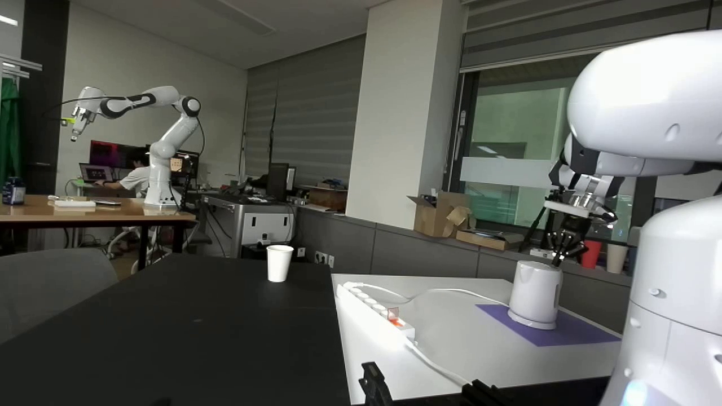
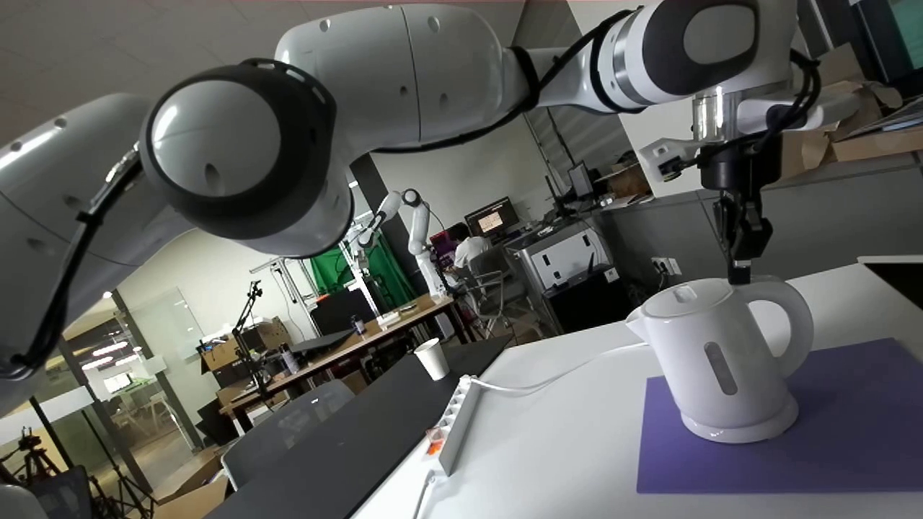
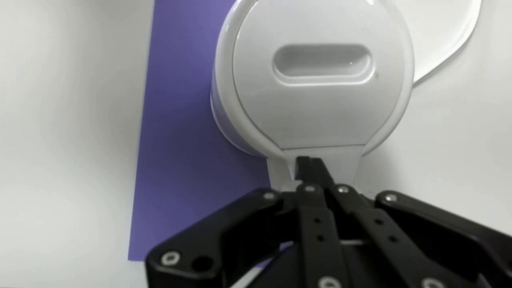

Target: Turn on the kettle

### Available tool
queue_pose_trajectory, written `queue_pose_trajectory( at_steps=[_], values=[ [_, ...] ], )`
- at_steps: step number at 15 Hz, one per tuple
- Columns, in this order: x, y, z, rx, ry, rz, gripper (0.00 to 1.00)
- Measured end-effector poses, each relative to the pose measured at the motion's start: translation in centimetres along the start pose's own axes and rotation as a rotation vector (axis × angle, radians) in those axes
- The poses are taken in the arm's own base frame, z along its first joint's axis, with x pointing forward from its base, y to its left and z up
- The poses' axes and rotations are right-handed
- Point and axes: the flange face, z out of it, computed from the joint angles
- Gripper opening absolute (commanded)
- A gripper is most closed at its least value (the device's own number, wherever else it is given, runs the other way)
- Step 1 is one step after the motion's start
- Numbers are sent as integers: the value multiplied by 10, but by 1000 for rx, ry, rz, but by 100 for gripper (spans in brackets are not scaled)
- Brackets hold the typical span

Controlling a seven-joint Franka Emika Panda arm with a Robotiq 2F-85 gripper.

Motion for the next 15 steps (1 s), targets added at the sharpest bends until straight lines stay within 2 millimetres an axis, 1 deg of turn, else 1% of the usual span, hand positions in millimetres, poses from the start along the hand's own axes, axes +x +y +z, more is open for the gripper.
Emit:
queue_pose_trajectory(
  at_steps=[2, 4, 6, 9, 11, 13, 15],
  values=[
    [-1, -3, -1, 4, 3, 2, 0],
    [-2, -9, -11, 18, 36, -5, 0],
    [-4, -19, -32, 30, 104, -22, 0],
    [-13, -33, -65, 14, 201, -59, 0],
    [-20, -41, -78, -3, 244, -82, 0],
    [-27, -48, -83, -26, 262, -101, 0],
    [-33, -55, -81, -48, 273, -118, 0]
  ],
)
